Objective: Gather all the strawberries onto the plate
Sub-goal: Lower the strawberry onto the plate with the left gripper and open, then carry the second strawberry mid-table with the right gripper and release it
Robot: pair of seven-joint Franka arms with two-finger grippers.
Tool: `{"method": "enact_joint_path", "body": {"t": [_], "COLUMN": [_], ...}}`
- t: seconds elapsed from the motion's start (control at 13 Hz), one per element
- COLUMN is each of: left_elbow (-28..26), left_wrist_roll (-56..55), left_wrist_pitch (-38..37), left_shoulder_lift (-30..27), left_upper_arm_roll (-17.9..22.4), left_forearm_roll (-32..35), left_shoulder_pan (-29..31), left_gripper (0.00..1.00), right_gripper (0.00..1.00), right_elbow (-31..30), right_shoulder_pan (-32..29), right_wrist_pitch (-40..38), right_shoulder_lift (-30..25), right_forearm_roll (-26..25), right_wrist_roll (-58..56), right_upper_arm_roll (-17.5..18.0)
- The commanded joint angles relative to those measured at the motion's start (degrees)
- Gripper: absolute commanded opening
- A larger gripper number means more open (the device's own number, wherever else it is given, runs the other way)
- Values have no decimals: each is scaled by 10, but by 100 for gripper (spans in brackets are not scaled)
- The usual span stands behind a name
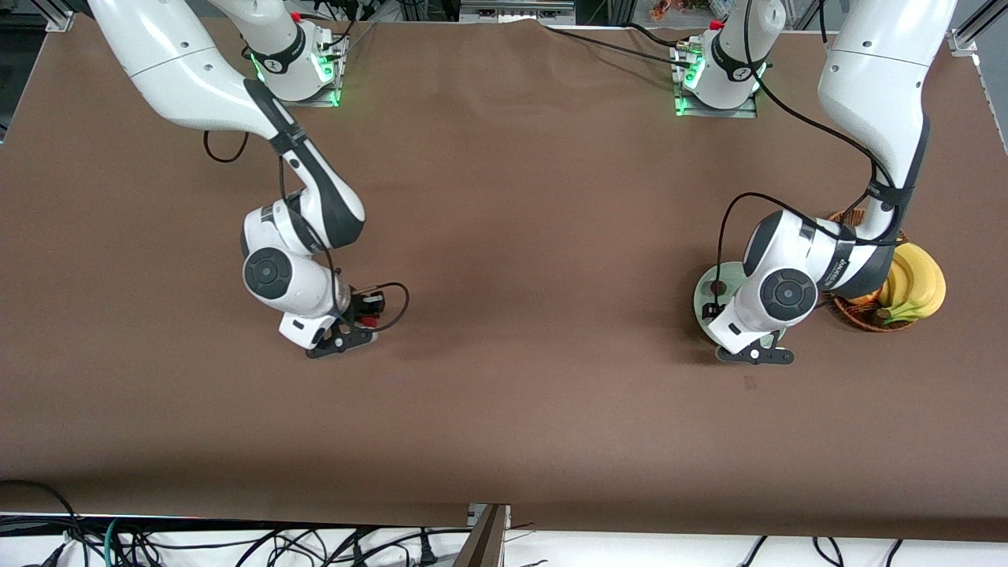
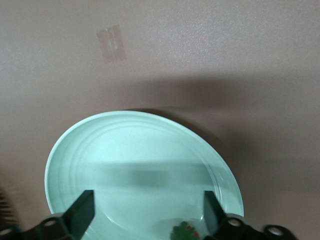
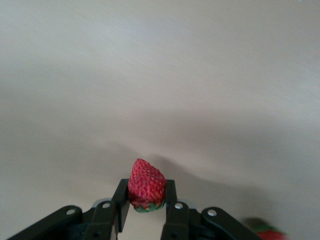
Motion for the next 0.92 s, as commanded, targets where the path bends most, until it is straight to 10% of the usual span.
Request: {"method": "enact_joint_path", "body": {"t": [0.0,0.54,0.84], "left_elbow": [3,6,22], "left_wrist_roll": [5,5,35], "left_wrist_pitch": [-5,-5,-9], "left_shoulder_lift": [-1,-1,-4], "left_upper_arm_roll": [-1,-2,-4], "left_forearm_roll": [8,7,4], "left_shoulder_pan": [2,18,25], "left_gripper": [100,100,100], "right_gripper": [27,28,28], "right_elbow": [37,171,206], "right_shoulder_pan": [54,191,266], "right_wrist_pitch": [-7,12,155], "right_shoulder_lift": [1,94,159], "right_forearm_roll": [4,30,29], "right_wrist_roll": [113,400,531], "right_upper_arm_roll": [2,3,2]}}
